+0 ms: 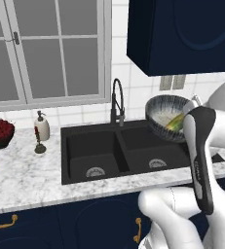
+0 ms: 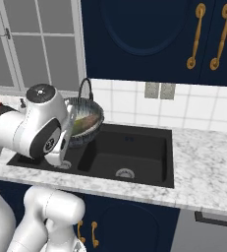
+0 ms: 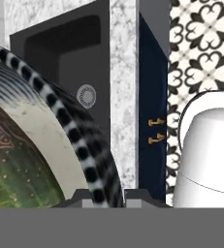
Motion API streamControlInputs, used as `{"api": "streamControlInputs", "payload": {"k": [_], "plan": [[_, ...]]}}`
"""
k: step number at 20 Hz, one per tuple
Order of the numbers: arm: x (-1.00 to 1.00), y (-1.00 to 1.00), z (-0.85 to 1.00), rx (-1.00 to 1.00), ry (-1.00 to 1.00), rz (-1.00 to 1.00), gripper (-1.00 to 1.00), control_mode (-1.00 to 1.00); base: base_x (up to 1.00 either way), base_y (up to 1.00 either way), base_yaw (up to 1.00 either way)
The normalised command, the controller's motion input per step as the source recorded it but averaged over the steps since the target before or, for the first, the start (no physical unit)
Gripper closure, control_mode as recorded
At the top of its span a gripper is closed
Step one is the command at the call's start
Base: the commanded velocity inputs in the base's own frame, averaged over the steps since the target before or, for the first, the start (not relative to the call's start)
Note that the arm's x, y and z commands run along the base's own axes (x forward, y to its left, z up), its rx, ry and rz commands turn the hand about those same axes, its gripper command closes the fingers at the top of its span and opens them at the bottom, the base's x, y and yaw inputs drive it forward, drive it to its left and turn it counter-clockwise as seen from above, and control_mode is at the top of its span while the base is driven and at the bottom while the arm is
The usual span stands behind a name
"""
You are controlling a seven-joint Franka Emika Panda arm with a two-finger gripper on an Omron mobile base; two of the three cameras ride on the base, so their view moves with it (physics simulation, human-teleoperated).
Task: Pick the cucumber from the sink and place it in the bowl. Then pick the bowl and place it in the microwave. Then close the microwave door and press the start button.
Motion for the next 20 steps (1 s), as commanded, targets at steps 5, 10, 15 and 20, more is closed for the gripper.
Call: {"api": "streamControlInputs", "payload": {"k": [5, 10, 15, 20], "plan": [[-0.28, 0.0, 0.07, 0.02, -0.04, 0.0, 1.0, 1.0, -0.01, 0.0, 0.0], [0.0, 0.0, 0.0, 0.0, 0.0, 0.0, 1.0, 1.0, -0.53, -0.45, -0.2], [0.0, 0.0, 0.0, 0.0, 0.0, 0.0, 1.0, 1.0, -0.36, -0.36, -0.73], [0.0, 0.0, 0.0, 0.0, 0.0, 0.0, 1.0, 1.0, 0.0, 0.0, -1.0]]}}
